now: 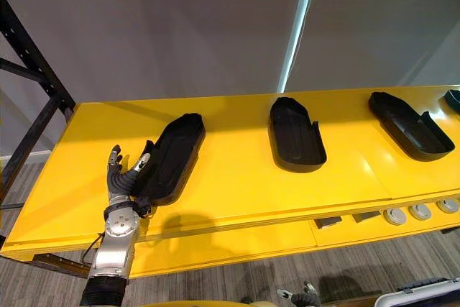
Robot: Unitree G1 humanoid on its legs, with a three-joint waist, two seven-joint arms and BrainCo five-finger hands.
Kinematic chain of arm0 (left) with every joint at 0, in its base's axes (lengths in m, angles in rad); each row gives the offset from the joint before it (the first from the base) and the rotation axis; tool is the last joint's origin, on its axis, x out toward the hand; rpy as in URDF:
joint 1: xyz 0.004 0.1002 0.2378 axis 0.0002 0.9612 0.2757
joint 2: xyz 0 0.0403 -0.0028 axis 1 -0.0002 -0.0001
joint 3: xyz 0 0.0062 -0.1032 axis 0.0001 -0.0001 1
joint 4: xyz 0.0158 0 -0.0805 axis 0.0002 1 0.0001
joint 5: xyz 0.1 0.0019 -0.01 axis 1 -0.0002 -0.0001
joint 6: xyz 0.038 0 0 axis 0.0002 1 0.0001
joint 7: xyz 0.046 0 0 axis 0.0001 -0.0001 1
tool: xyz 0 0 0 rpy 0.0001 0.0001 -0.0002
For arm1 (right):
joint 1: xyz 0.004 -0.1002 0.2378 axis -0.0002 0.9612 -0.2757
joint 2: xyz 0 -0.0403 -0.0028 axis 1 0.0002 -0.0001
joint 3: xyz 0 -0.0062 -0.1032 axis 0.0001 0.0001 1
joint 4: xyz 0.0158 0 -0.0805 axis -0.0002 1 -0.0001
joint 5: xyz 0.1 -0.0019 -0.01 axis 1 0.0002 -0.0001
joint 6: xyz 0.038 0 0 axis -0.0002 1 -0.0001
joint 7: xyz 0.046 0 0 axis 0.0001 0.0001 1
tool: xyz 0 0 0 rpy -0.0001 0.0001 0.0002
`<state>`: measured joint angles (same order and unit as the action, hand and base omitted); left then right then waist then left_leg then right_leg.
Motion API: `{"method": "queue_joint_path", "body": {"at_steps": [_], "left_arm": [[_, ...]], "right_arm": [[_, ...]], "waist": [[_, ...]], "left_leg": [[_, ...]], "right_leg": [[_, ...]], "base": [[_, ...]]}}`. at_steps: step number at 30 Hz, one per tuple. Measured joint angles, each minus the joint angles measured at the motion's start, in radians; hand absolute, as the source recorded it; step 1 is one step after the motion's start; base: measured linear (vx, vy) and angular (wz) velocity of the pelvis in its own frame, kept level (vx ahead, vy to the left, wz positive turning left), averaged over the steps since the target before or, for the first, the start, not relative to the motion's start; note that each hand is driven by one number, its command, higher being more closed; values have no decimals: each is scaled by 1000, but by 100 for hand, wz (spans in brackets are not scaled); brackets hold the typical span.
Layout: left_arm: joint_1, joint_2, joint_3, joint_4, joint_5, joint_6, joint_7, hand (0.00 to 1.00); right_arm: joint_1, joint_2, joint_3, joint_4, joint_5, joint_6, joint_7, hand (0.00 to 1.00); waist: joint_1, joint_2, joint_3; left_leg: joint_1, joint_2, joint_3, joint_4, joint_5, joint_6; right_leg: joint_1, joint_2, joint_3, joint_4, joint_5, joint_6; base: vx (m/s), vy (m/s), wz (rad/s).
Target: Walk over and take plastic housings, then place them on the shelf
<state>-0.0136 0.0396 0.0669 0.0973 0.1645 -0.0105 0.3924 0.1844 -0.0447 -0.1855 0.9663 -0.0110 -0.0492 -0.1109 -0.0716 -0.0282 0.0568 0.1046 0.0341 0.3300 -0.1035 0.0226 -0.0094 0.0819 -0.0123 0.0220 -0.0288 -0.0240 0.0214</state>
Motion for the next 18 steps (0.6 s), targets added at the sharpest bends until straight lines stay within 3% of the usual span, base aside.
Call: {"method": "queue_joint_path", "body": {"at_steps": [9,18], "left_arm": [[40,-21,-106,-33,-73,-26,-42,0],[58,-34,-164,-94,-59,-37,-41,0]], "right_arm": [[0,-1,6,0,0,8,-4,0],[1,-1,22,0,1,9,-20,0]], "waist": [[3,-4,-1],[3,-9,-6]], "left_leg": [[2,-3,-3,0,0,1],[3,-3,-2,0,0,1]], "right_leg": [[1,-4,-7,6,-5,6],[2,-5,-16,6,-5,6]], "base": [[0,0,0],[0,0,0]]}}
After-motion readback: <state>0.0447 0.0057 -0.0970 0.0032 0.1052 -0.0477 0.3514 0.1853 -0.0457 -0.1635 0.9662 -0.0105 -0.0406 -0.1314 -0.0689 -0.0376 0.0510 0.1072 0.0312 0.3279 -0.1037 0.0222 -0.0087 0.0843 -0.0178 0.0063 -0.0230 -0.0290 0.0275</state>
